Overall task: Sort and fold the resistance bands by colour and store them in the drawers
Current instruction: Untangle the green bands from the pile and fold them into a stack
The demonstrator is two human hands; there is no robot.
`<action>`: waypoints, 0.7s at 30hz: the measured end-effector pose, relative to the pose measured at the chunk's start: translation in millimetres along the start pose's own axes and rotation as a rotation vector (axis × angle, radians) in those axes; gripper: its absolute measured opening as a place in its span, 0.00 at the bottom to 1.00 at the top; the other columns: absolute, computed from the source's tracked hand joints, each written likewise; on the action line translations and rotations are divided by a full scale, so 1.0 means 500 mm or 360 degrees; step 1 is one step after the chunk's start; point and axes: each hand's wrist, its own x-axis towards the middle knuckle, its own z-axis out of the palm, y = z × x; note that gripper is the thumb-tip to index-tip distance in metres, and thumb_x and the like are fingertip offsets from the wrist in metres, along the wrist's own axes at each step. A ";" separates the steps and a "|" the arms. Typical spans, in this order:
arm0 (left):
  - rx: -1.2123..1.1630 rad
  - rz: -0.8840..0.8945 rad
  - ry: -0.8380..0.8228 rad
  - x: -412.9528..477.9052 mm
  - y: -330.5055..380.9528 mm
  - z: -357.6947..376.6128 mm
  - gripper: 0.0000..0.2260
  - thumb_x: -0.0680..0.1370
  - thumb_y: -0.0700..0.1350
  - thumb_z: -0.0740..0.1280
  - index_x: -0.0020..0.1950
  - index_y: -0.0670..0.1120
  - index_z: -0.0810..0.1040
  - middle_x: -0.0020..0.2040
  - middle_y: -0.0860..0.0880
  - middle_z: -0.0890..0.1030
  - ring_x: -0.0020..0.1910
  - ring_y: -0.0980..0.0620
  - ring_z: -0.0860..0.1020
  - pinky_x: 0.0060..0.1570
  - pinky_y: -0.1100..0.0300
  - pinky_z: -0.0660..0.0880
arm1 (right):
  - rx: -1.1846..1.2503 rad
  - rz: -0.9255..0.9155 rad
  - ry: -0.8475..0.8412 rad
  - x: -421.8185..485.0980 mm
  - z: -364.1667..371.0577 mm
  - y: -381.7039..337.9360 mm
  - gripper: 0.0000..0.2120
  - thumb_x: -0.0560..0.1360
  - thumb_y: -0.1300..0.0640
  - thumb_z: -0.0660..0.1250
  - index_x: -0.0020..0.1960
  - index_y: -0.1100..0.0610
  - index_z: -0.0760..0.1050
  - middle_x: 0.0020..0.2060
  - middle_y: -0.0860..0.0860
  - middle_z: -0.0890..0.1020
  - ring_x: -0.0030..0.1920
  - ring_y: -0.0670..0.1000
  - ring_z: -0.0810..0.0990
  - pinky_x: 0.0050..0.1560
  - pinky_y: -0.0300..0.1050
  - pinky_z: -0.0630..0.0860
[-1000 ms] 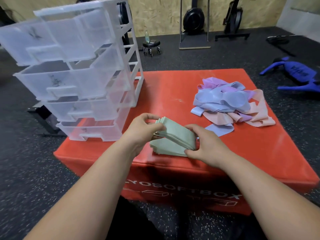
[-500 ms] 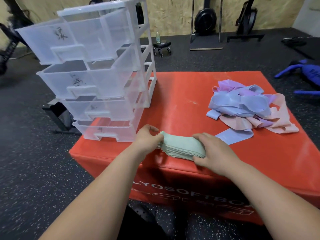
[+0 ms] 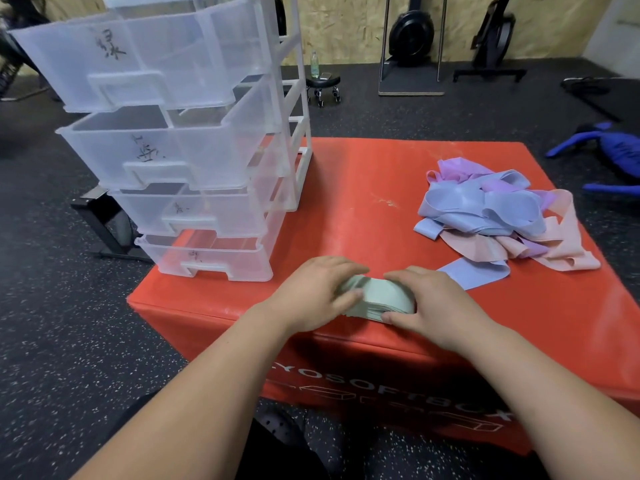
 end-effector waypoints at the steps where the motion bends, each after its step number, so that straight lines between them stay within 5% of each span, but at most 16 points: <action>1: 0.0027 0.0010 -0.0047 0.000 -0.002 0.005 0.25 0.81 0.62 0.67 0.75 0.53 0.75 0.67 0.54 0.79 0.66 0.51 0.77 0.66 0.47 0.73 | -0.0012 -0.0014 -0.0004 0.002 -0.001 -0.001 0.30 0.70 0.38 0.77 0.68 0.45 0.77 0.48 0.42 0.77 0.49 0.48 0.78 0.50 0.48 0.75; 4: 0.0133 0.0045 -0.0128 0.005 -0.014 0.012 0.31 0.75 0.65 0.74 0.74 0.55 0.74 0.66 0.55 0.75 0.63 0.51 0.74 0.63 0.51 0.74 | -0.0039 -0.0033 -0.0044 0.008 -0.002 0.002 0.31 0.69 0.37 0.78 0.69 0.44 0.76 0.50 0.43 0.77 0.51 0.48 0.78 0.53 0.49 0.75; 11: 0.0033 -0.0050 -0.0152 0.018 -0.009 -0.002 0.28 0.70 0.63 0.80 0.65 0.56 0.76 0.55 0.58 0.81 0.54 0.54 0.77 0.53 0.48 0.77 | -0.0106 -0.0051 -0.0095 0.009 -0.006 0.015 0.33 0.69 0.36 0.77 0.71 0.42 0.73 0.60 0.42 0.81 0.59 0.49 0.80 0.59 0.49 0.76; 15: 0.0040 -0.0054 -0.0139 0.019 -0.006 -0.006 0.36 0.67 0.67 0.79 0.71 0.57 0.75 0.61 0.58 0.82 0.59 0.55 0.78 0.56 0.51 0.78 | -0.0138 -0.0040 -0.0166 0.021 -0.015 0.021 0.30 0.69 0.37 0.78 0.68 0.43 0.76 0.56 0.42 0.83 0.56 0.49 0.80 0.56 0.49 0.77; 21: -0.0030 -0.0079 -0.0196 0.023 -0.017 -0.009 0.32 0.65 0.65 0.82 0.66 0.56 0.79 0.53 0.57 0.83 0.50 0.54 0.79 0.51 0.50 0.79 | -0.0245 -0.0027 -0.0222 0.022 -0.016 0.017 0.29 0.66 0.34 0.77 0.63 0.44 0.77 0.51 0.43 0.82 0.52 0.50 0.79 0.53 0.52 0.77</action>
